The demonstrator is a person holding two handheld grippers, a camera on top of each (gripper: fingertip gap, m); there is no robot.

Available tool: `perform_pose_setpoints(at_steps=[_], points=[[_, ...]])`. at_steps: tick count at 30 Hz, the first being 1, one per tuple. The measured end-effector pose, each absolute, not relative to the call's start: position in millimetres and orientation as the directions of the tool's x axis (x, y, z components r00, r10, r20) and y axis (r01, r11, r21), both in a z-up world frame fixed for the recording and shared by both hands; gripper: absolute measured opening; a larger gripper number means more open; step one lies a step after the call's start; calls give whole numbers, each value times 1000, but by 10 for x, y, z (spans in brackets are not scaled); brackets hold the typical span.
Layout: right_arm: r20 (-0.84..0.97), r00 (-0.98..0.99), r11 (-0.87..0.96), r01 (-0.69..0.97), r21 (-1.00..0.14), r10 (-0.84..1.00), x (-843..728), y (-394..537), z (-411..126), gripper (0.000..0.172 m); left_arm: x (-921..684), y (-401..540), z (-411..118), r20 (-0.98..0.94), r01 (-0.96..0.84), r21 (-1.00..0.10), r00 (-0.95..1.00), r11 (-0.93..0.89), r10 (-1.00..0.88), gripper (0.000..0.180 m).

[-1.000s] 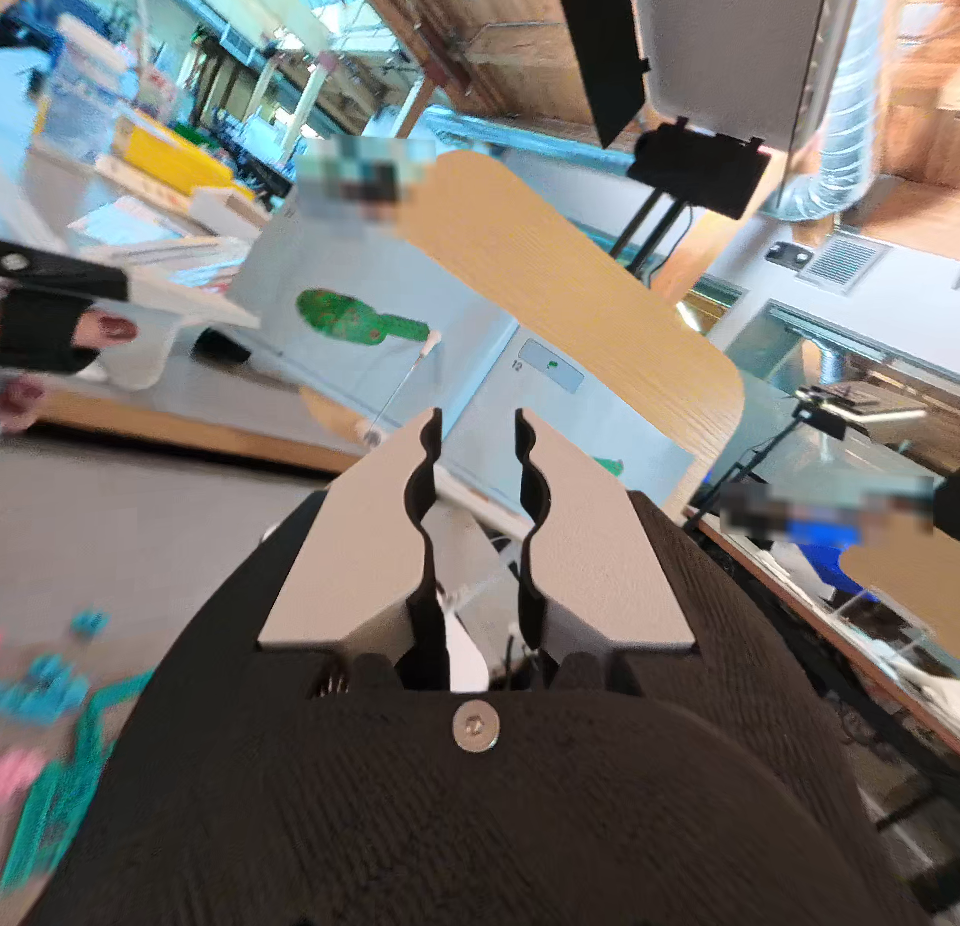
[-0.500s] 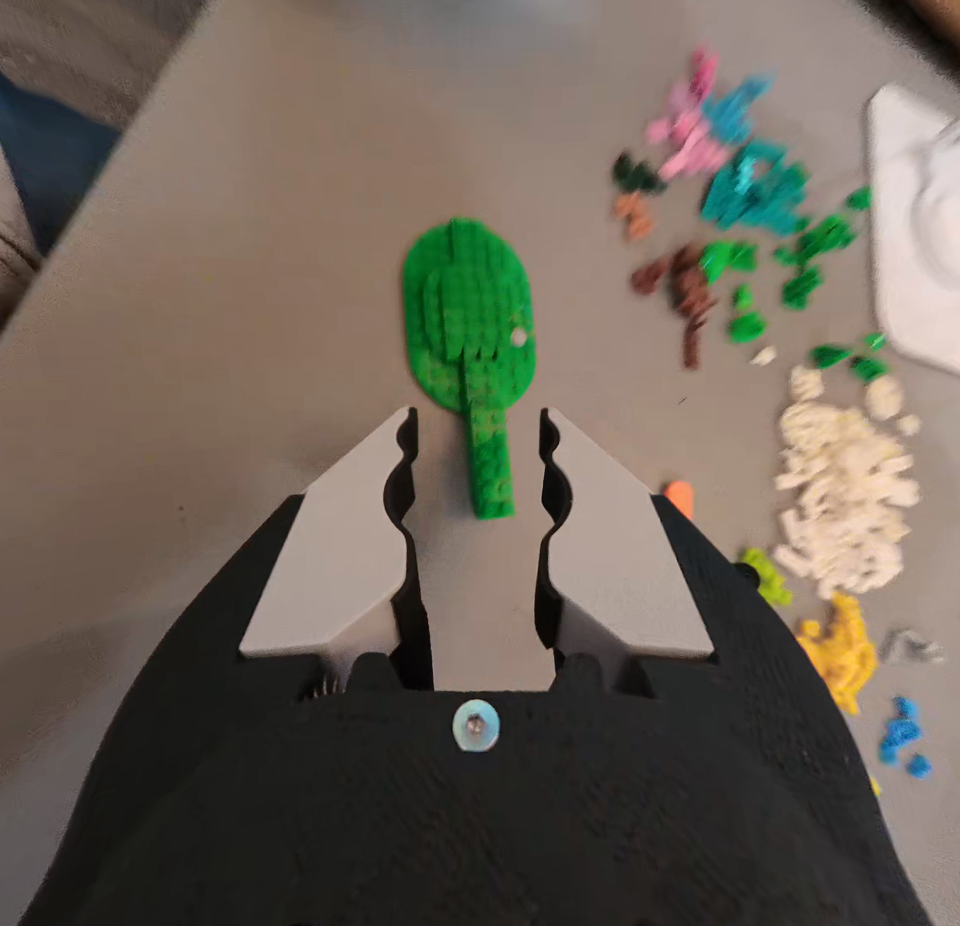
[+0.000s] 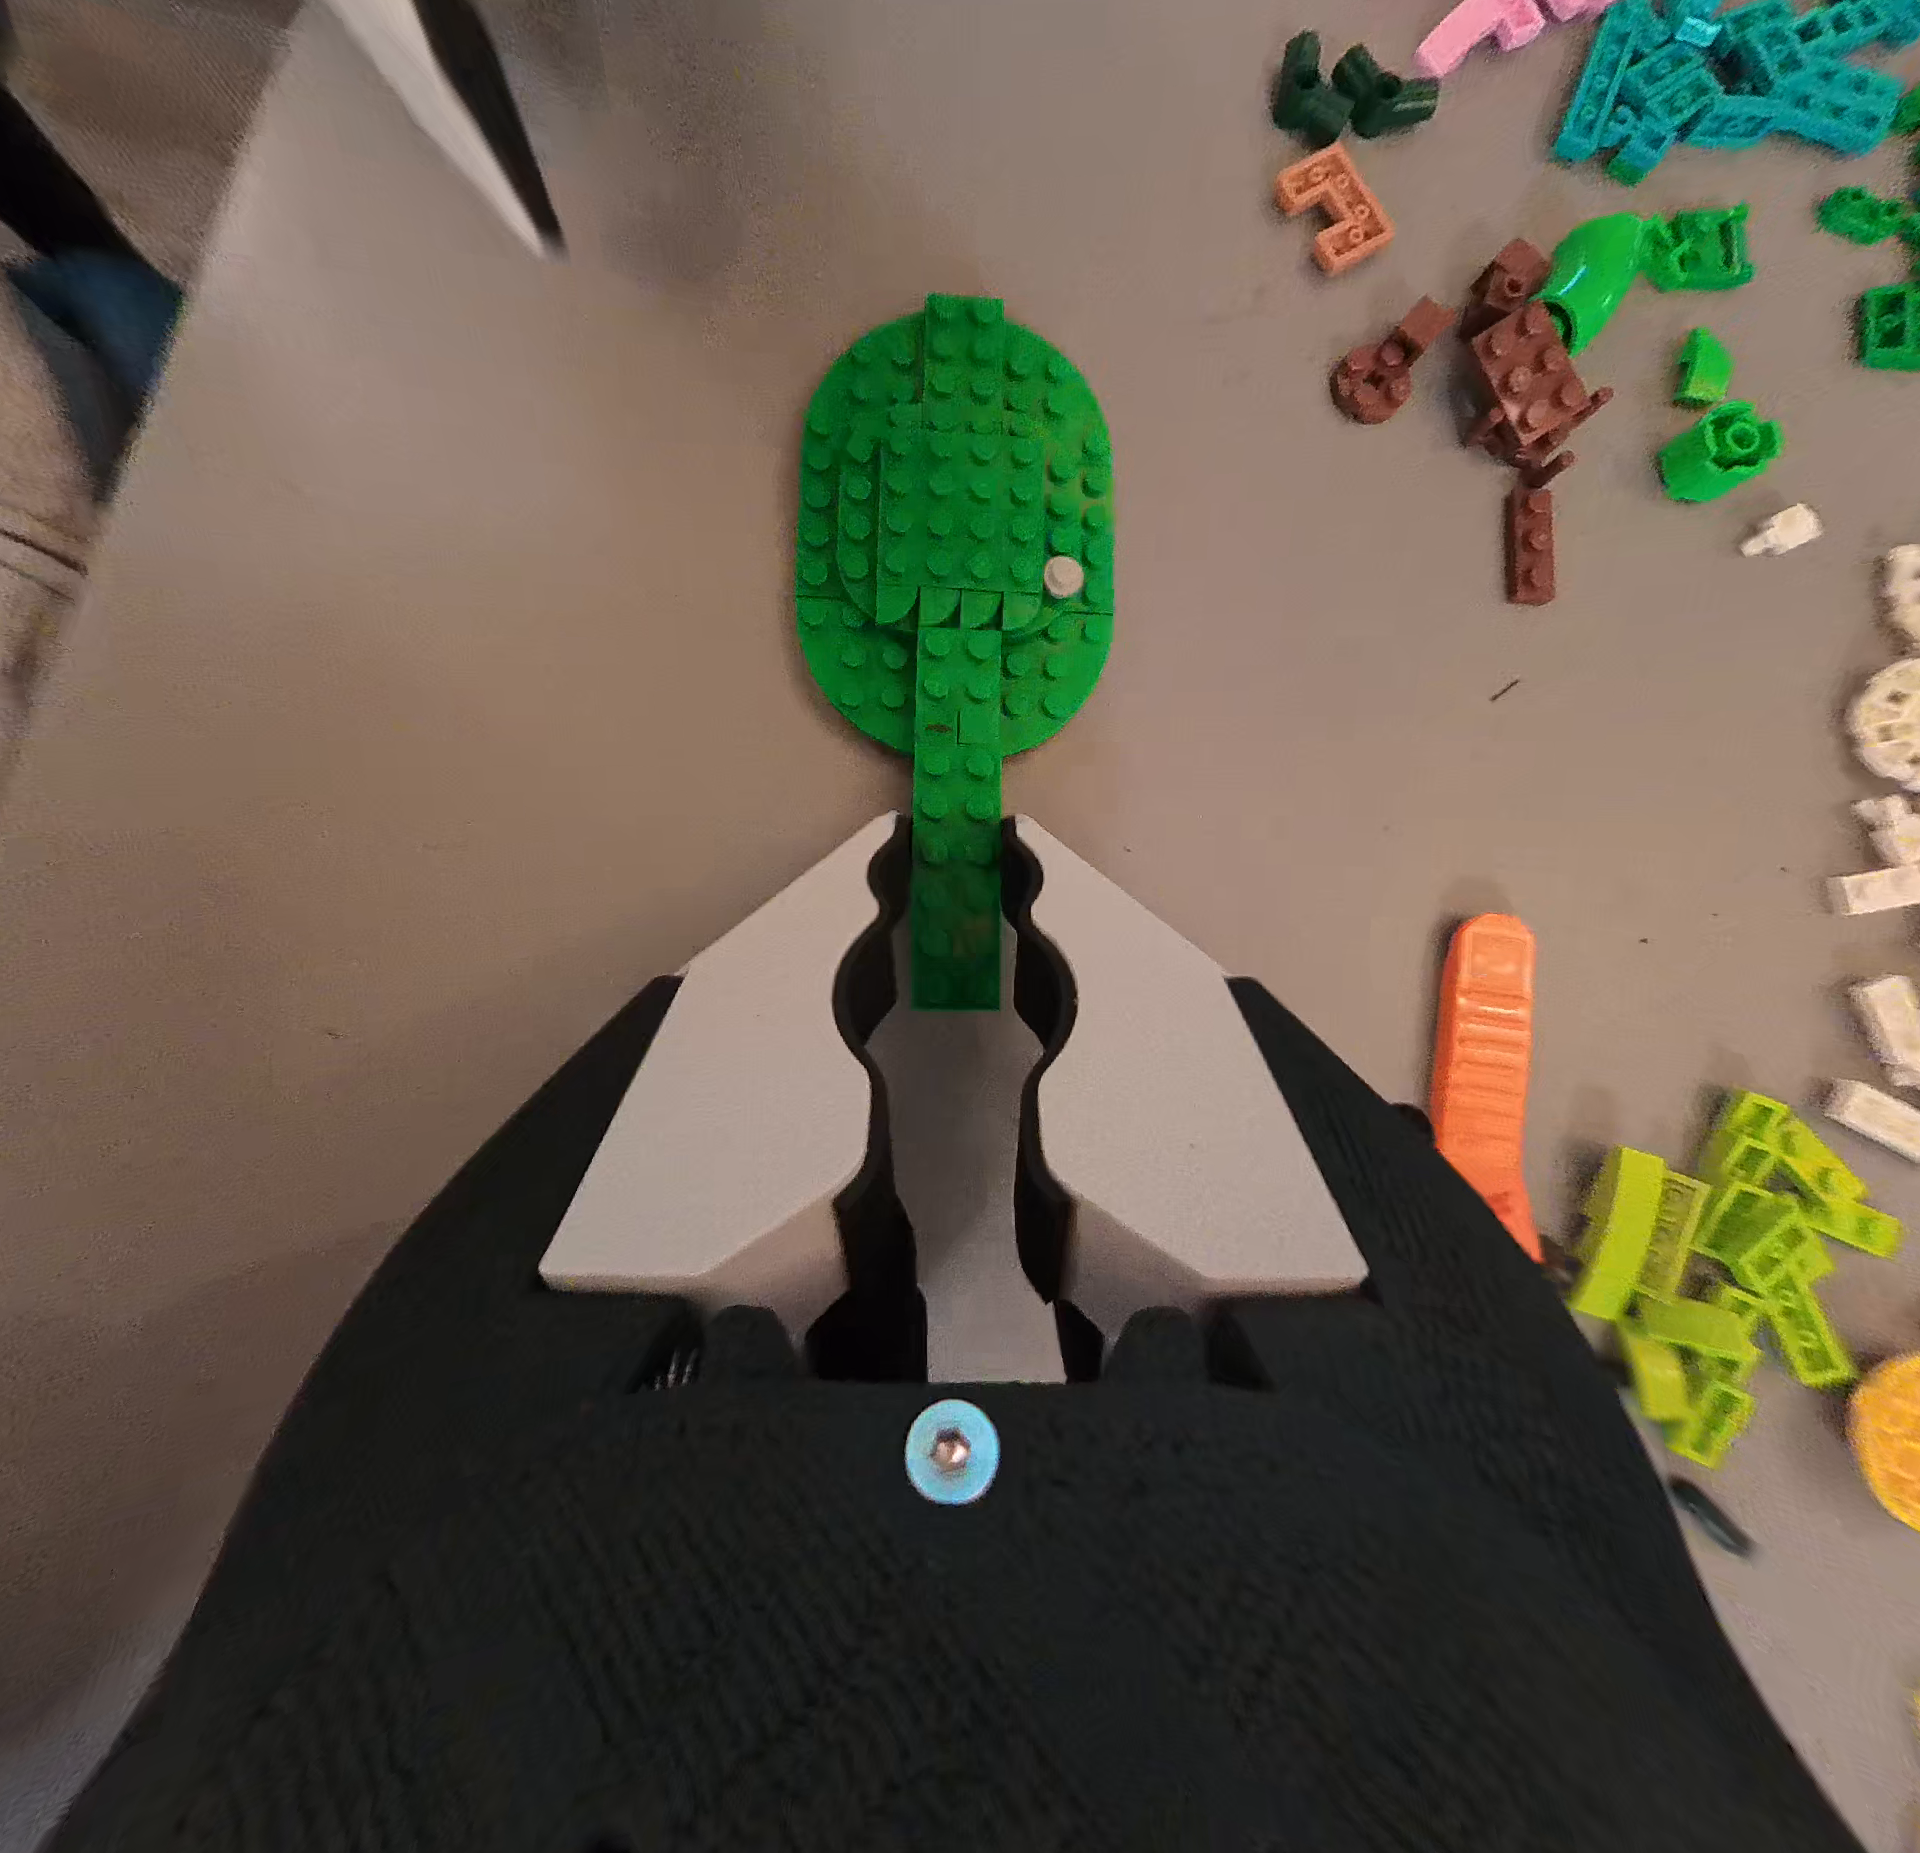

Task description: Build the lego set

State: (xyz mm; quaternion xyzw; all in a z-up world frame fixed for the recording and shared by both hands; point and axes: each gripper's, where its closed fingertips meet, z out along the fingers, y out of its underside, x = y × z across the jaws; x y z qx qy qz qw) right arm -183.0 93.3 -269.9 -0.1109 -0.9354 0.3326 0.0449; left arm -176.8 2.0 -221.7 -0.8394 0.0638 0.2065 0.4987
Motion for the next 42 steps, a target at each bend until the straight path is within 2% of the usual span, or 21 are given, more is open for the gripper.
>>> perform_pose_setpoints(at_steps=[4, 6, 10, 15, 17, 19, 21, 23, 26, 29, 31, 33, 35, 38, 42], points=[[-167, -954, 655, 294, -696, 251, -1831, 924, -2603, 15, -1877, 99, -2462, -701, -554, -527, 712, -645, -40, 77], [-226, -940, 605, 339, -721, 257, -1863, 930, -2543, 15, -1971, 143, -2492, -775, -598, -417, 627, -684, -75, 67], [-312, -916, 516, 400, -758, 251, -1914, 923, -2425, 15, -2078, 268, -2512, -827, -646, -320, 547, -693, -129, 58], [-331, -905, 486, 423, -765, 267, -1963, 963, -2460, 15, -2209, 402, -2608, -867, -667, -257, 479, -699, -138, 32], [-325, -906, 490, 420, -764, 272, -1959, 989, -2501, 15, -2246, 437, -2631, -882, -667, -245, 455, -703, -124, 25], [-317, -906, 484, 419, -768, 281, -1958, 1005, -2516, 15, -2281, 465, -2624, -898, -666, -239, 428, -707, -100, 10], [-268, -907, 443, 396, -804, 323, -2026, 1007, -2443, 20, -2331, 465, -2601, -911, -657, -238, 406, -716, -69, 9], [-167, -909, 354, 311, -882, 382, -2118, 996, -2236, 37, -2402, 426, -2548, -918, -634, -255, 396, -731, -24, 9], [37, -847, 248, 112, -962, 530, -2212, 1038, -1914, 46, -2464, 344, -2476, -899, -595, -320, 436, -737, 39, 9], [280, -605, 237, -152, -960, 745, -2262, 1206, -1666, 43, -2517, 270, -2385, -901, -582, -351, 424, -734, 95, 10], [455, -319, 373, -288, -882, 831, -2259, 1415, -1532, 40, -2512, 249, -2361, -903, -593, -359, 416, -721, 108, 10], [602, -34, 569, -290, -770, 798, -2241, 1631, -1454, 41, -2485, 252, -2388, -892, -592, -375, 441, -714, 102, 9], [649, 59, 638, -272, -721, 758, -2232, 1661, -1442, 41, -2432, 277, -2471, -846, -567, -426, 526, -705, 89, 10], [599, 8, 577, -282, -767, 800, -2276, 1590, -1521, 41, -2390, 321, -2466, -822, -564, -466, 561, -682, 97, 9], [570, -41, 545, -244, -802, 821, -2372, 1618, -1651, 39, -2394, 320, -2408, -852, -594, -445, 512, -670, 112, 9]])
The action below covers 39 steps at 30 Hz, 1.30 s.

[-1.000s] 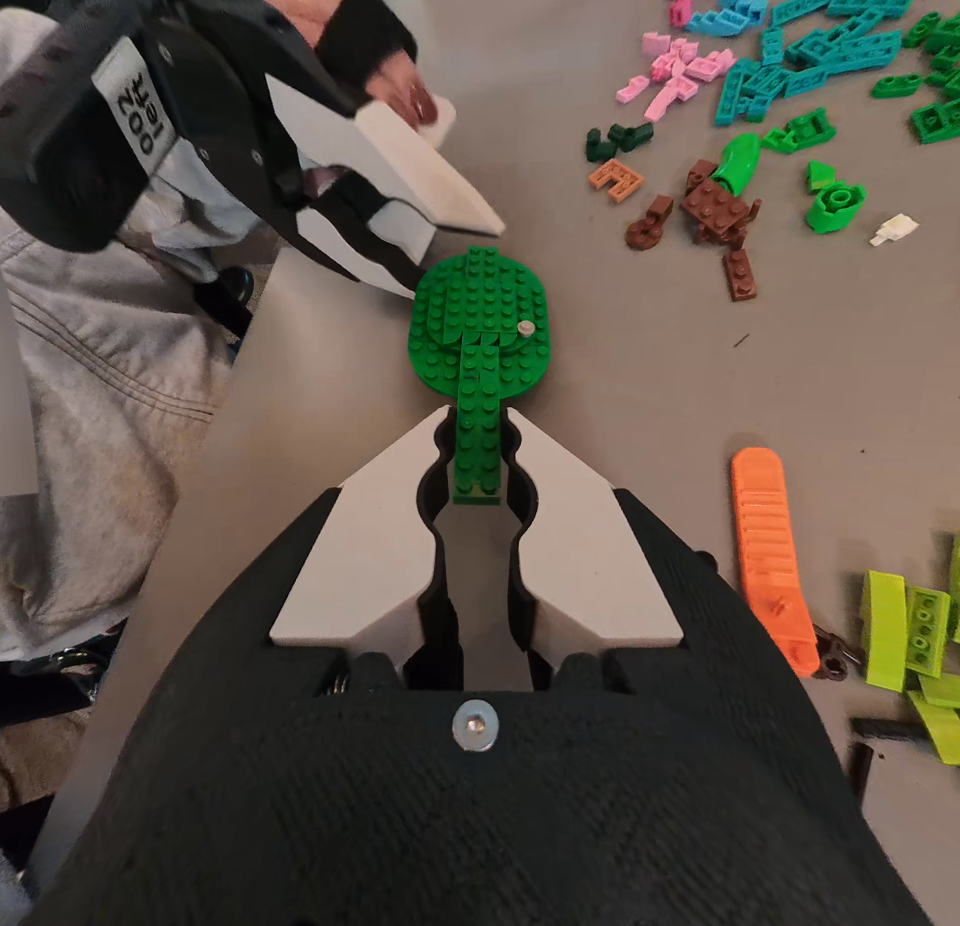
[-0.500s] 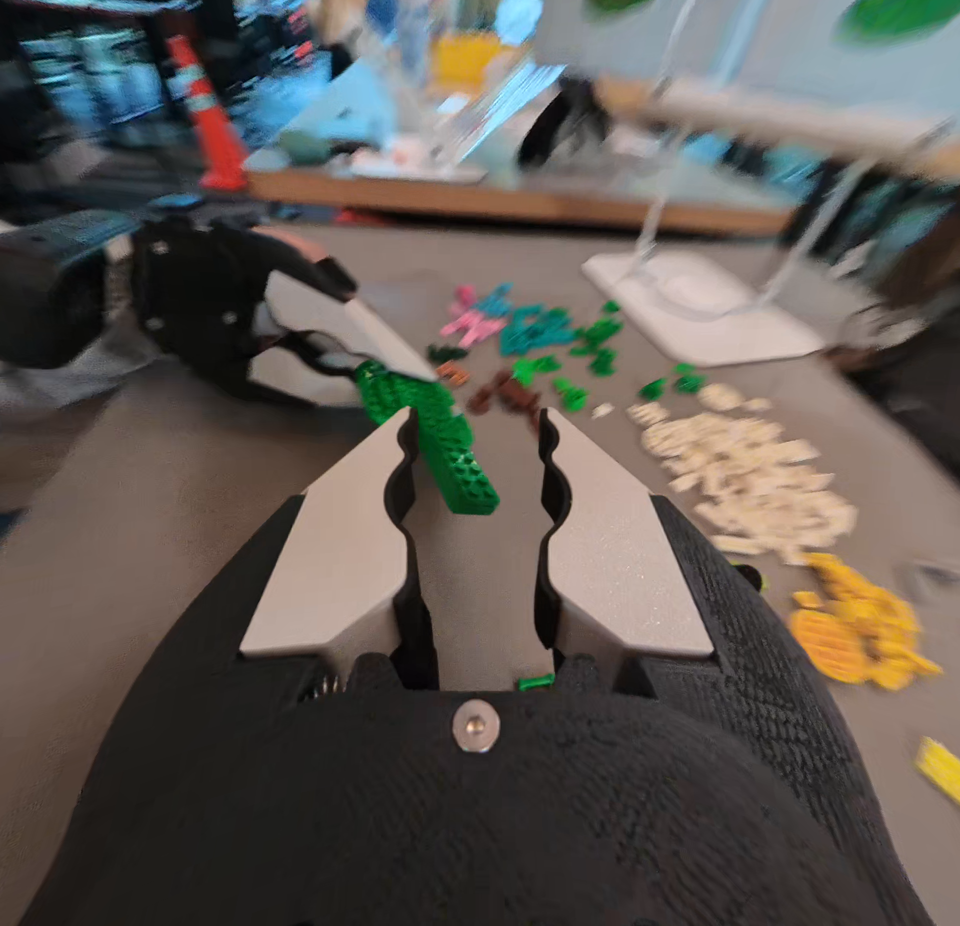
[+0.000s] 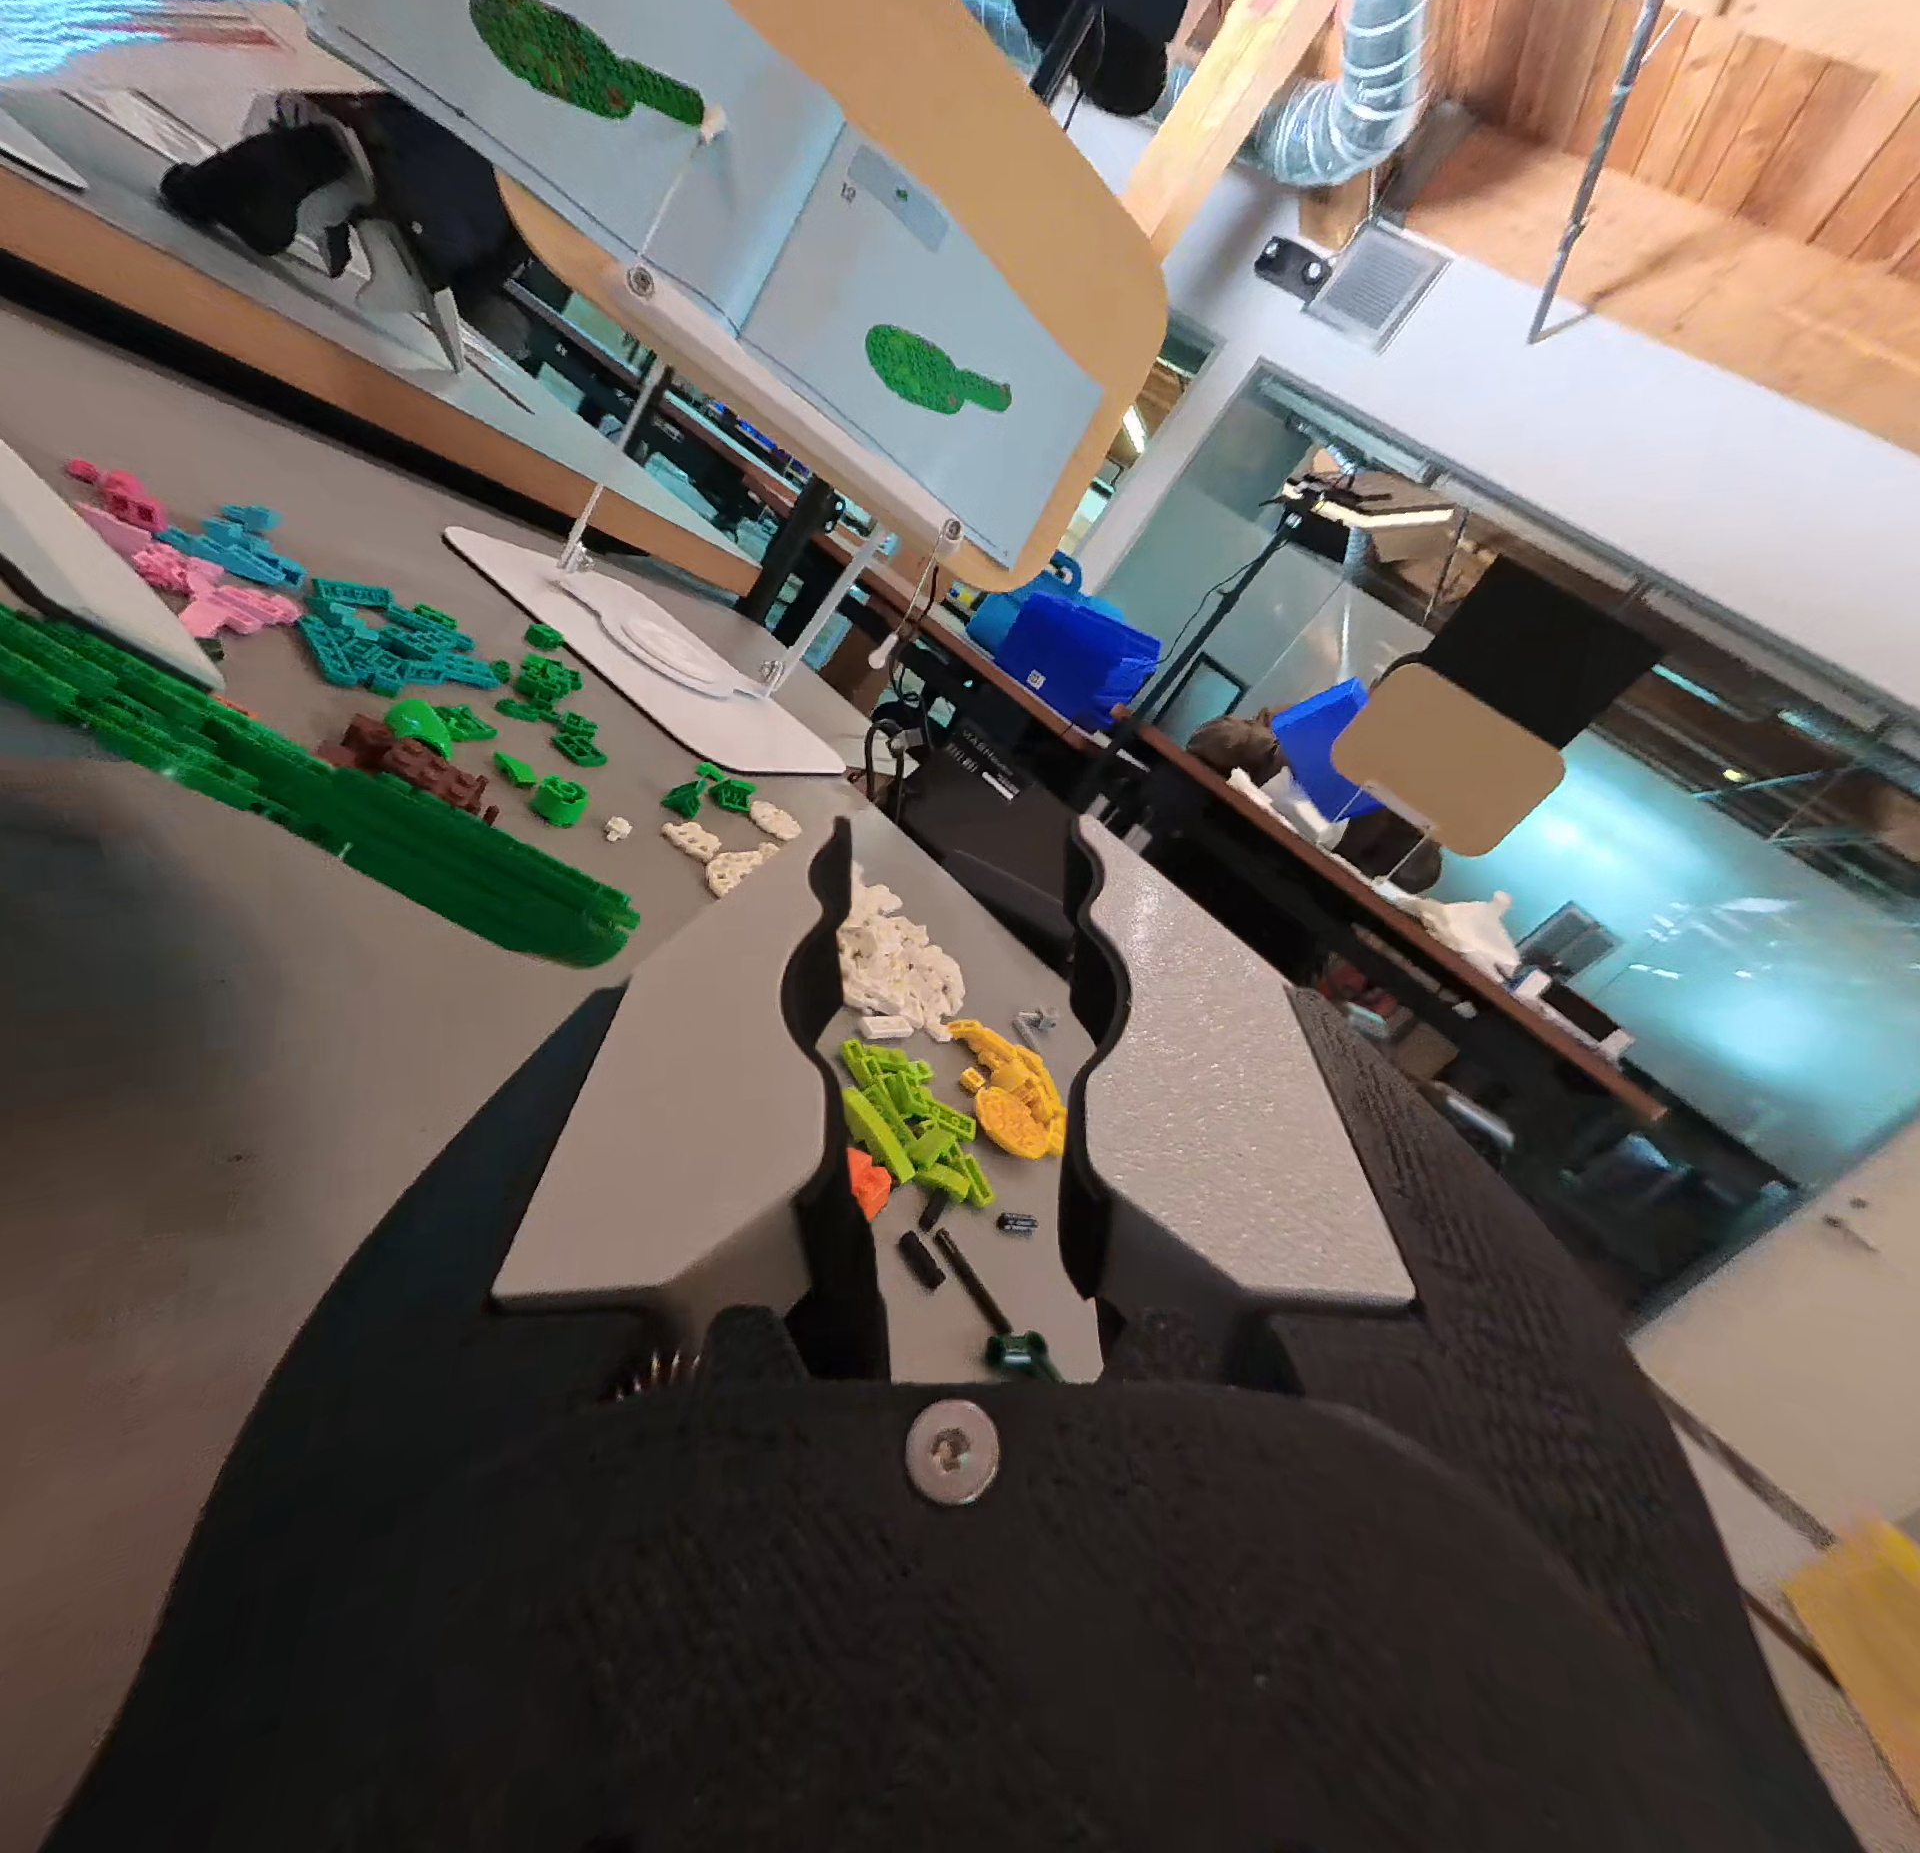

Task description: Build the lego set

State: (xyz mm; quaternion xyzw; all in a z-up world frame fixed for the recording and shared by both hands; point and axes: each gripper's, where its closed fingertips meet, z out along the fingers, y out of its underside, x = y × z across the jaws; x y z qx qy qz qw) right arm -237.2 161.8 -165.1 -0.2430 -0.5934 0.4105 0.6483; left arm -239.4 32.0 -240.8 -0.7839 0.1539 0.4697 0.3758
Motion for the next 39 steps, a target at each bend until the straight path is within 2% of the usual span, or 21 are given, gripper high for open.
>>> perform_pose_setpoints(at_steps=[6, 12, 18, 39], points=[[500, -67, 472, -242, -848, 864, -2384, 1674, -1650, 32, -2418, 326, -2429, -811, -556, -506, 568, -660, 143, 9], [505, -84, 475, -239, -847, 859, -2406, 1656, -1681, 29, -2473, 284, -2480, -776, -519, -540, 612, -663, 153, 9], [519, -97, 484, -249, -839, 849, -2392, 1610, -1681, 28, -2558, 224, -2386, -733, -458, -614, 633, -643, 249, 9], [540, -141, 493, -268, -828, 830, -2359, 1510, -1703, 25, -2528, 251, -2442, -759, -489, -572, 620, -658, 199, 9]])
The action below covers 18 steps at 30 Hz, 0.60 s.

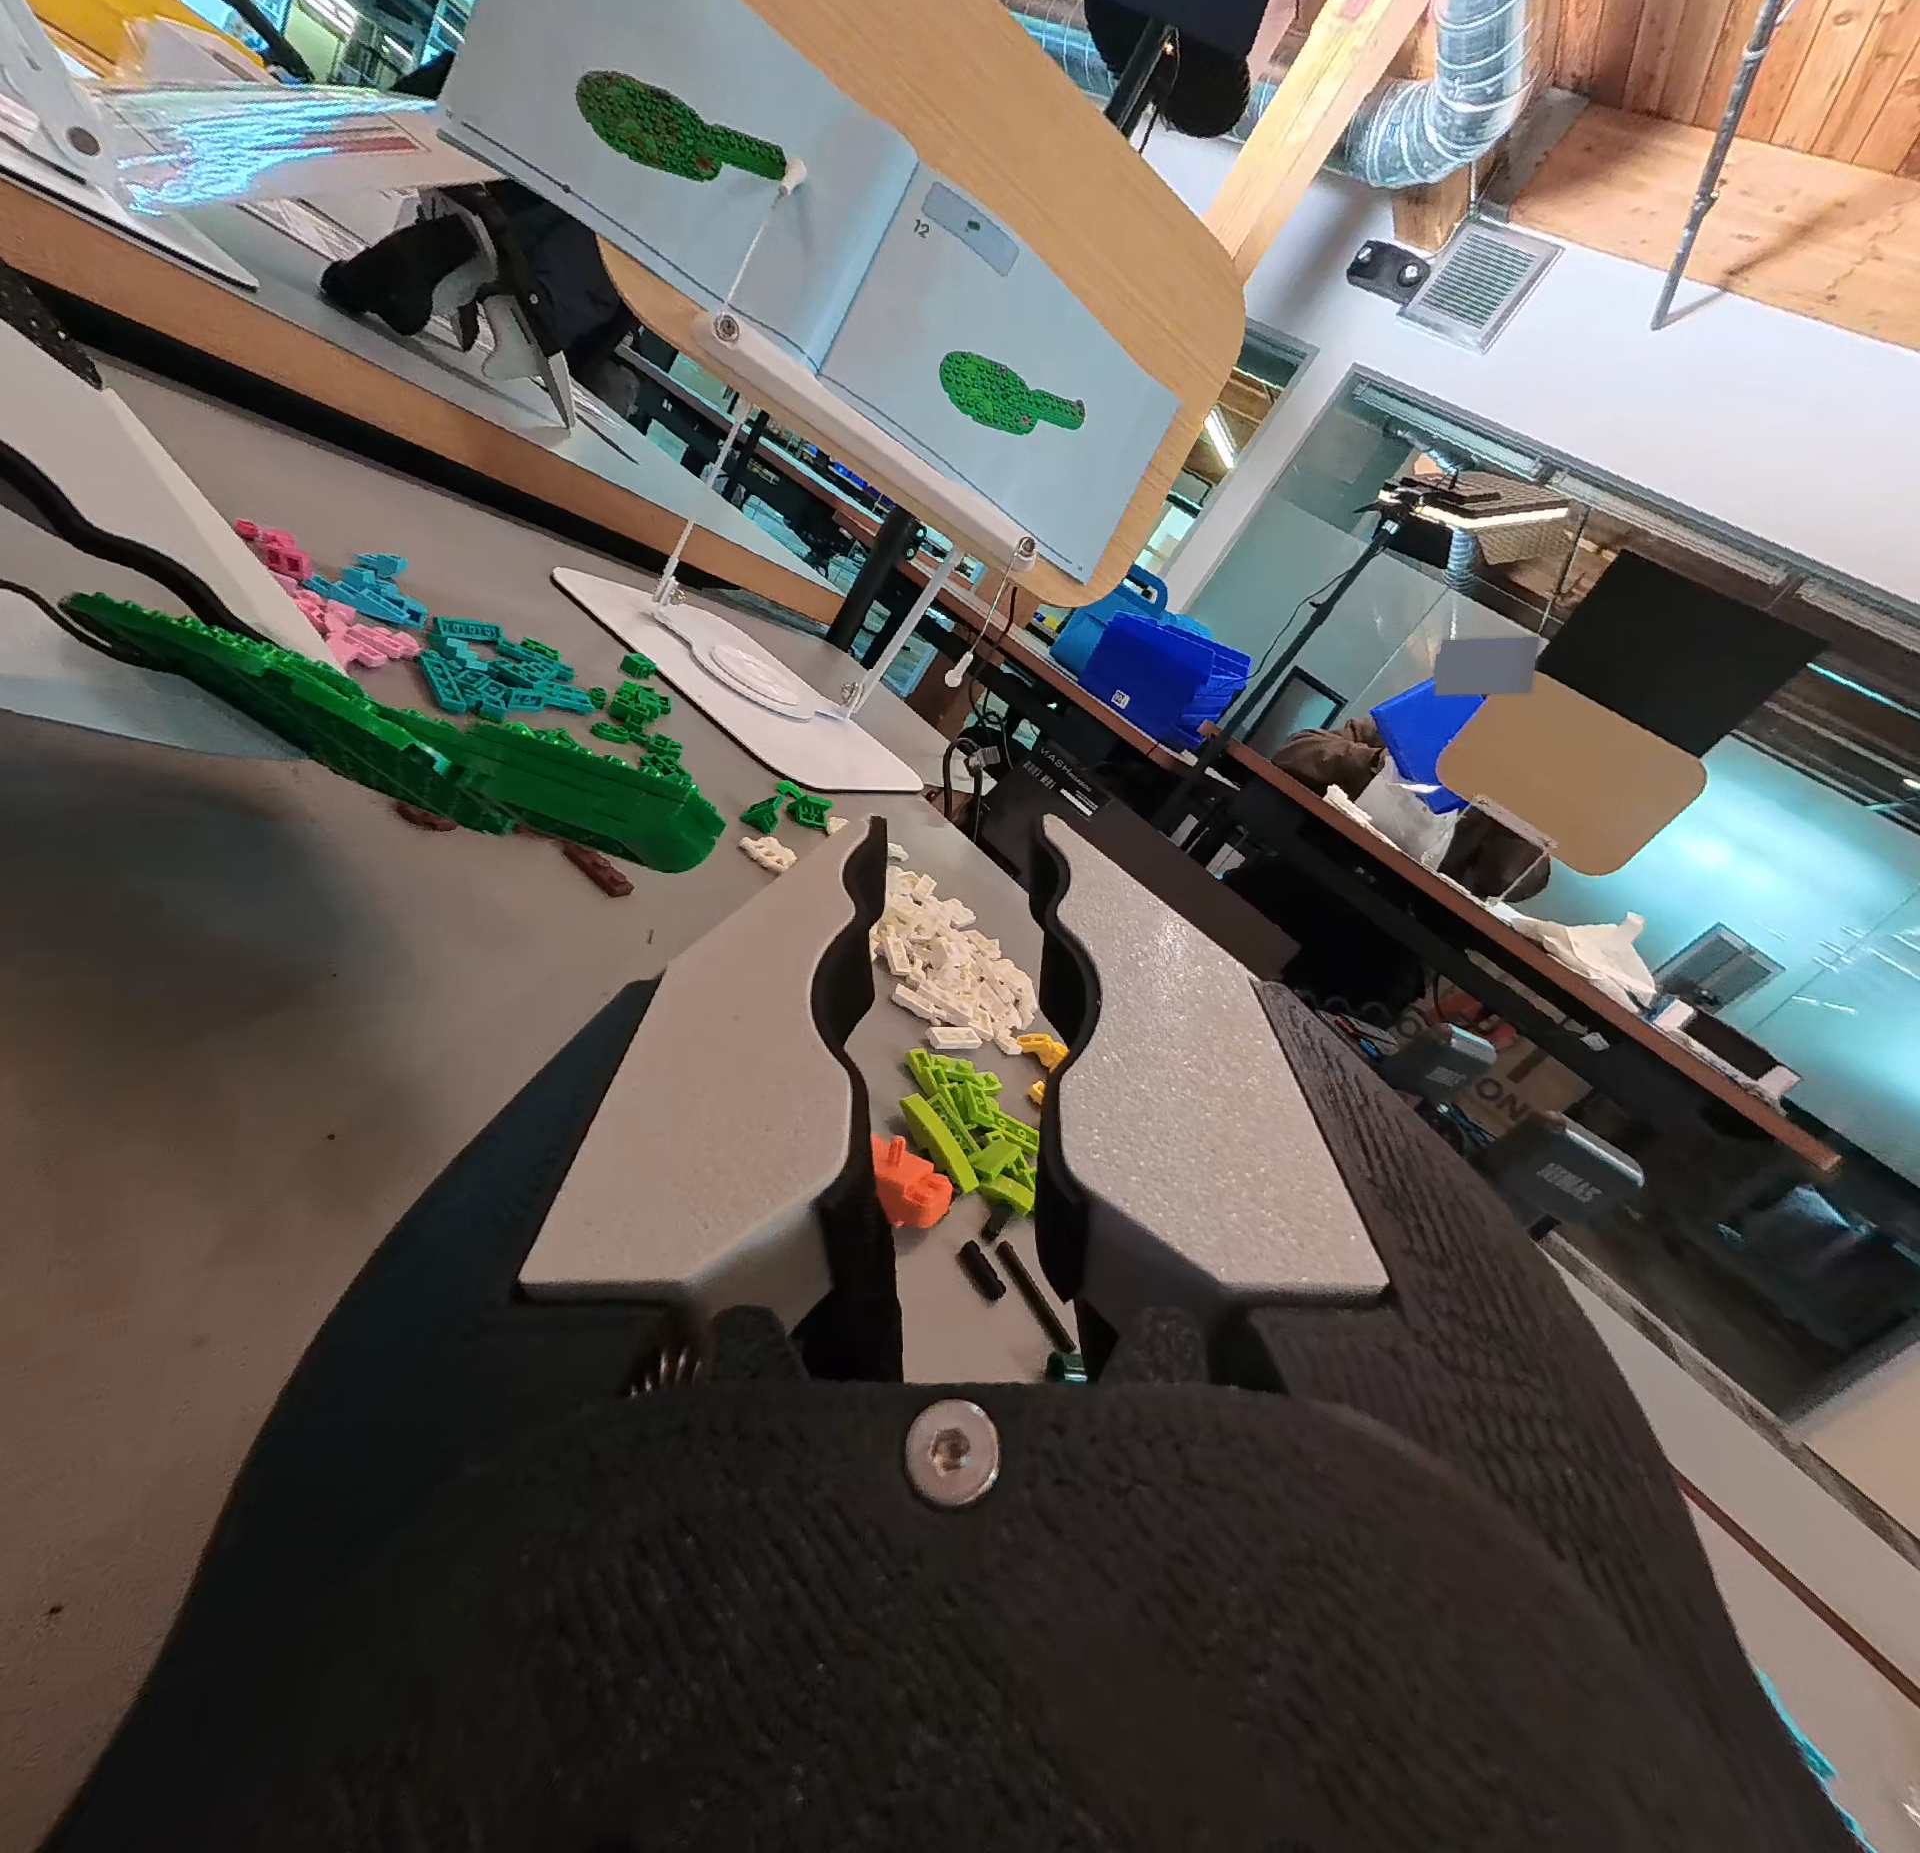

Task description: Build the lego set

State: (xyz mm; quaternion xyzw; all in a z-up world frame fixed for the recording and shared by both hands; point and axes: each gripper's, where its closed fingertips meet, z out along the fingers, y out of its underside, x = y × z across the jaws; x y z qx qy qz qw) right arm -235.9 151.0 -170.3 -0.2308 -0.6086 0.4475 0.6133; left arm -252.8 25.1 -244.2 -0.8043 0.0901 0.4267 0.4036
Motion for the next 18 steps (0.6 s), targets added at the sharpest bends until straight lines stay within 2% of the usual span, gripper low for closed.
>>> perform_pose_setpoints(at_steps=[18], points=[[544, -151, 494, -273, -825, 825, -2350, 1491, -1710, 25, -2512, 252, -2356, -800, -536, -543, 563, -646, 206, 9]])
